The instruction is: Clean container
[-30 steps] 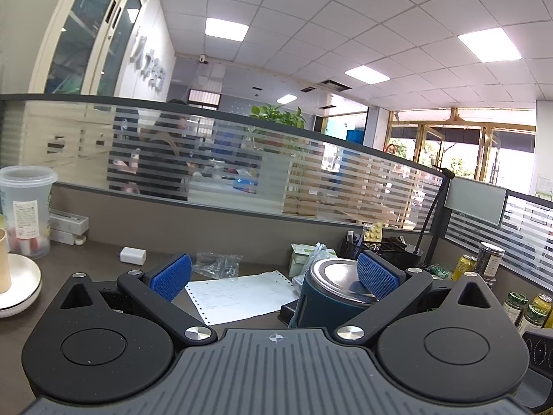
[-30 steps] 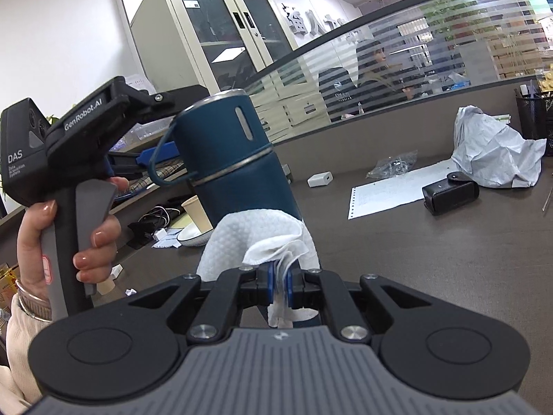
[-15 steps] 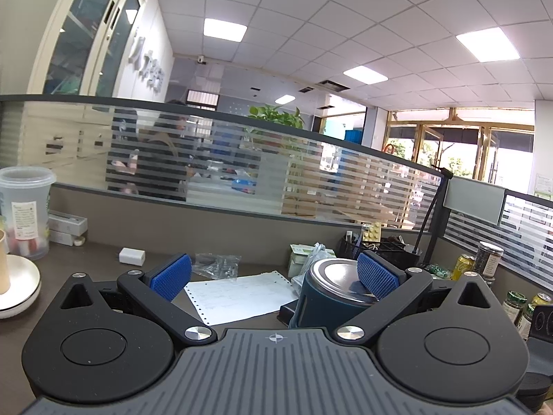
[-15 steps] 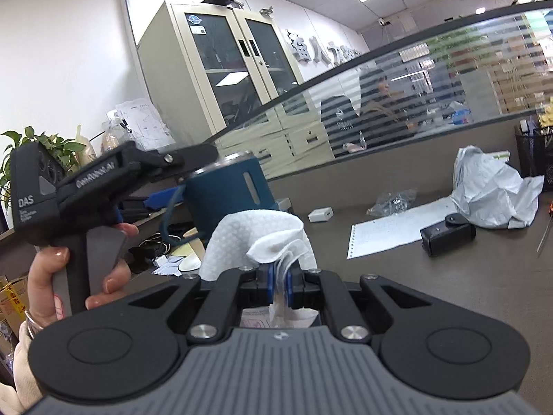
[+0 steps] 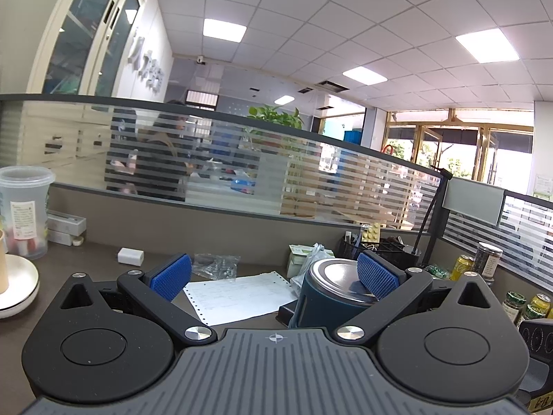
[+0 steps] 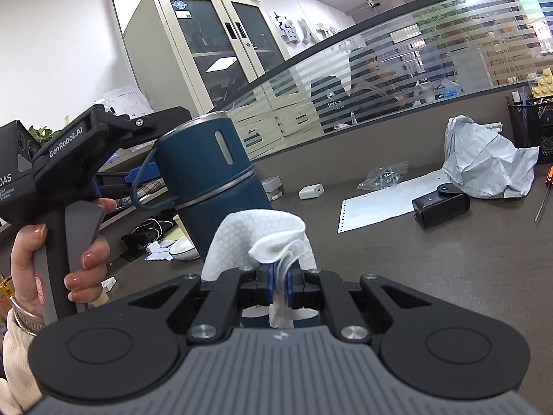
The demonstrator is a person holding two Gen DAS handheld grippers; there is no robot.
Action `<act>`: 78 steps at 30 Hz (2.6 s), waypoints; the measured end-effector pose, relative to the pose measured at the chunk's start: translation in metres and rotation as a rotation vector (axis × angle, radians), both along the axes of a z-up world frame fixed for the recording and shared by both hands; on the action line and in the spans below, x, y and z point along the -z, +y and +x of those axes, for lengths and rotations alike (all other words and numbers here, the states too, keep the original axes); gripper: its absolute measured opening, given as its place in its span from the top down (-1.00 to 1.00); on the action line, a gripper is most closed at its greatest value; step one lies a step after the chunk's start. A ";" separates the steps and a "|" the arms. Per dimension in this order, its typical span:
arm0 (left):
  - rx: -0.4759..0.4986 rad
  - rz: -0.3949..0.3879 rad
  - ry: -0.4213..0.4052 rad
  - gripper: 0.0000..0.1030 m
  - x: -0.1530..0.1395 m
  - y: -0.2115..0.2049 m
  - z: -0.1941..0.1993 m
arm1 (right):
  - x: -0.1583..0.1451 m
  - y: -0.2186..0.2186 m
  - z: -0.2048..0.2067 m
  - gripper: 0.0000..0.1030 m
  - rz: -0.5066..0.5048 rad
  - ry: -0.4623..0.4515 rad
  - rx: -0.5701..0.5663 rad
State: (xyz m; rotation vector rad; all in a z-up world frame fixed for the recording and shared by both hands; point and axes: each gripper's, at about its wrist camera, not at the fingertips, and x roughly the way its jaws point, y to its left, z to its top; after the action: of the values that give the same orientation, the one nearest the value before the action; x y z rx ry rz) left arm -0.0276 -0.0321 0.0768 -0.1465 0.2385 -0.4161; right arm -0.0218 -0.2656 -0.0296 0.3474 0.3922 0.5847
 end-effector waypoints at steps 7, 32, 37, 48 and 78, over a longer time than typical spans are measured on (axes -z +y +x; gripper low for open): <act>-0.001 0.000 0.000 -1.00 -0.001 -0.001 0.000 | 0.007 0.001 0.000 0.82 -0.014 0.025 -0.001; 0.000 0.001 -0.005 -1.00 -0.001 -0.003 -0.003 | 0.035 0.009 0.006 0.82 -0.090 0.110 -0.001; 0.000 0.001 -0.005 -1.00 -0.001 -0.002 -0.003 | 0.039 0.013 0.006 0.82 -0.128 0.114 0.002; 0.004 -0.002 -0.004 -1.00 0.000 -0.002 -0.002 | 0.031 0.015 -0.002 0.82 -0.135 0.089 -0.037; 0.006 -0.004 -0.005 -1.00 0.001 0.006 0.002 | 0.041 0.022 -0.001 0.82 -0.134 0.115 -0.088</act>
State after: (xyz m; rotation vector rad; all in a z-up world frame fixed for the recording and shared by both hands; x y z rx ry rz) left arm -0.0256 -0.0265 0.0756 -0.1488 0.2331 -0.4233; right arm -0.0230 -0.2440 -0.0708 0.2366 0.5561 0.6222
